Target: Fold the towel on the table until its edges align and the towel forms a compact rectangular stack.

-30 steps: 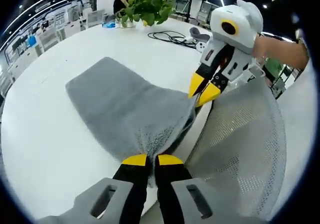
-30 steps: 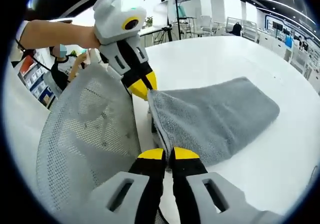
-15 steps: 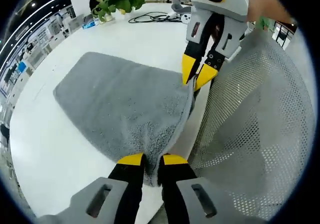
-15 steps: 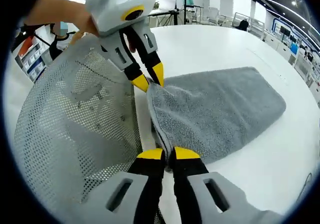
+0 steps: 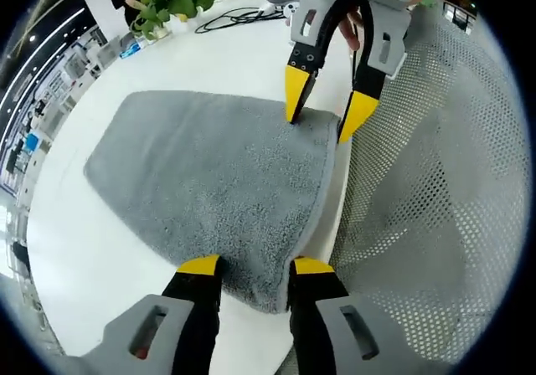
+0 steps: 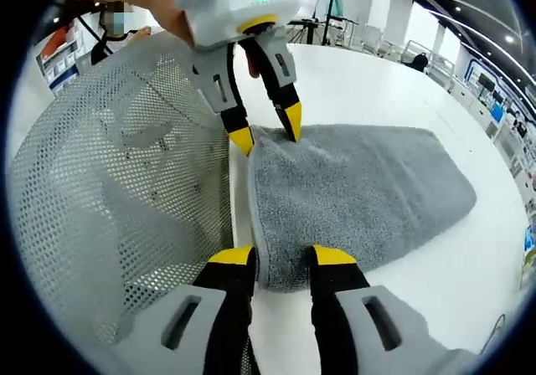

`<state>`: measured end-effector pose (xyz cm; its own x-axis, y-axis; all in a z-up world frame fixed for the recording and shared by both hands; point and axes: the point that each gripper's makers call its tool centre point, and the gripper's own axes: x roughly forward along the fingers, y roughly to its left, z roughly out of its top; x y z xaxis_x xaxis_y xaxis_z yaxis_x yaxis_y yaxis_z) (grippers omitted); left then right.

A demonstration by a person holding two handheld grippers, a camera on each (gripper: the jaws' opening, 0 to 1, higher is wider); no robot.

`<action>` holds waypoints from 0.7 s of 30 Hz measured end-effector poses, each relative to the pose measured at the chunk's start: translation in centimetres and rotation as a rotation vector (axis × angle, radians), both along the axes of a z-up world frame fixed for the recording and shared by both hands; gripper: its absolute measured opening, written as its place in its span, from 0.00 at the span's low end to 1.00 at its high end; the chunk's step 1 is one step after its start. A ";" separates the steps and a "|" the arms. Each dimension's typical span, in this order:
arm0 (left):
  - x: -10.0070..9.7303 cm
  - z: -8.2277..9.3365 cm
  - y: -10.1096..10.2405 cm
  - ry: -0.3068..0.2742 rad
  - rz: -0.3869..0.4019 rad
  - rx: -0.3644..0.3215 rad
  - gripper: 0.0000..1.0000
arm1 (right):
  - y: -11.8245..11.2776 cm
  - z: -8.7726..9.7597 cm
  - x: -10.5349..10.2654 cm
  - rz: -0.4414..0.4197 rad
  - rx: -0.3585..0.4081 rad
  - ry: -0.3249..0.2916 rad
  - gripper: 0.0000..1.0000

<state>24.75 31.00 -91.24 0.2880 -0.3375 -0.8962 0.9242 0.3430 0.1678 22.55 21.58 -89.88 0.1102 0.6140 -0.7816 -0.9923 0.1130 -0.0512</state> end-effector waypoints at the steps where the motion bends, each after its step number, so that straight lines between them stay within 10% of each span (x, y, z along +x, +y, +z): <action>1: 0.0 -0.1 0.0 0.001 -0.006 0.005 0.32 | 0.0 -0.2 -0.1 0.005 -0.005 0.002 0.23; 21: 1.0 -0.2 0.1 0.007 0.068 -0.013 0.16 | 0.3 -1.8 1.6 -0.006 -0.048 -0.045 0.10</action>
<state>25.77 31.14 -91.41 0.3048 -0.3290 -0.8938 0.8997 0.4073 0.1569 24.19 21.84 -91.66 0.1497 0.5754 -0.8041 -0.9881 0.1157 -0.1012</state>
